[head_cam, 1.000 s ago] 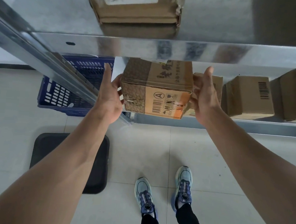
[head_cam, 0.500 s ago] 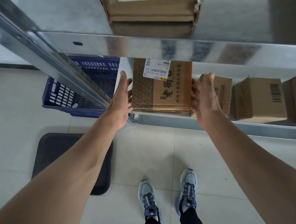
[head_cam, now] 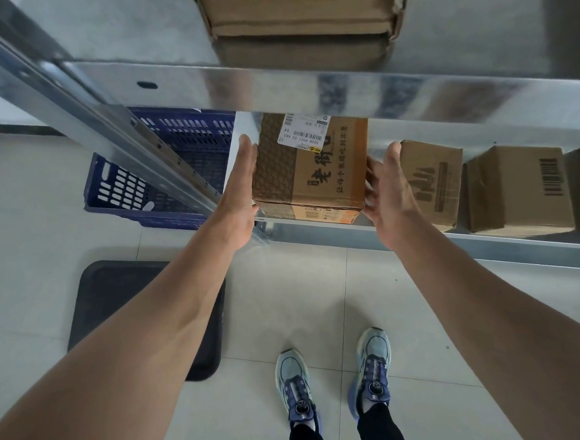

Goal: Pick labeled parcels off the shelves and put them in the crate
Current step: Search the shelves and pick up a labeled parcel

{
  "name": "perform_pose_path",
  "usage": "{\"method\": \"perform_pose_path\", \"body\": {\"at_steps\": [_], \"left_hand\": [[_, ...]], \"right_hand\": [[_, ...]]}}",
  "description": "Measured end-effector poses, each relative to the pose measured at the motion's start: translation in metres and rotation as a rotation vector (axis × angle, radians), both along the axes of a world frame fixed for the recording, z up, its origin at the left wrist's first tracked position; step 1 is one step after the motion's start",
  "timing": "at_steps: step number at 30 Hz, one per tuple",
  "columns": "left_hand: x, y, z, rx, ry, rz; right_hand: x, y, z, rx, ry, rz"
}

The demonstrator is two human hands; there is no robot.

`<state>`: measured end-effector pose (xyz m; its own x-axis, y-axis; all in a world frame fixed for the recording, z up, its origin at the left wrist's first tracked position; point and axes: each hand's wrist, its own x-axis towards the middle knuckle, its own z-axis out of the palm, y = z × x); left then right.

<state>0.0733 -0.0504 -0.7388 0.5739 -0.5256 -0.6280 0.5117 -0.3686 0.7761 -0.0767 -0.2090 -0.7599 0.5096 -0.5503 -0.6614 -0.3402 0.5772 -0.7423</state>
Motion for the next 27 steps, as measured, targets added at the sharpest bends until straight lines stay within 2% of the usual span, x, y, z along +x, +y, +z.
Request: {"method": "perform_pose_path", "body": {"at_steps": [6, 9, 11, 14, 16, 18, 20, 23, 27], "left_hand": [[-0.006, -0.004, 0.008, 0.012, -0.032, -0.020], [-0.009, -0.006, 0.017, 0.028, -0.105, -0.050], [-0.008, -0.006, 0.014, 0.065, -0.232, -0.075], [-0.017, -0.020, 0.021, 0.126, -0.527, -0.108], [-0.035, -0.035, 0.038, 0.095, -0.706, -0.148], [-0.058, -0.049, 0.051, 0.037, -0.809, -0.220], [-0.084, -0.064, 0.057, -0.006, -0.823, -0.317], [-0.118, -0.090, 0.045, -0.047, -0.746, -0.441], [-0.148, -0.121, 0.024, 0.051, -0.576, -0.523]], "right_hand": [[-0.001, 0.001, -0.002, -0.015, 0.006, 0.016], [-0.002, 0.002, 0.005, -0.027, 0.009, 0.043], [-0.005, 0.003, 0.013, -0.075, 0.003, 0.061], [-0.019, -0.002, 0.030, -0.169, 0.004, 0.034], [-0.035, -0.011, 0.041, -0.213, 0.017, -0.002], [-0.051, -0.022, 0.049, -0.233, 0.060, -0.044], [-0.071, -0.034, 0.054, -0.244, 0.110, -0.078], [-0.095, -0.052, 0.057, -0.273, 0.159, -0.121], [-0.115, -0.072, 0.043, -0.231, 0.207, -0.131]]}}
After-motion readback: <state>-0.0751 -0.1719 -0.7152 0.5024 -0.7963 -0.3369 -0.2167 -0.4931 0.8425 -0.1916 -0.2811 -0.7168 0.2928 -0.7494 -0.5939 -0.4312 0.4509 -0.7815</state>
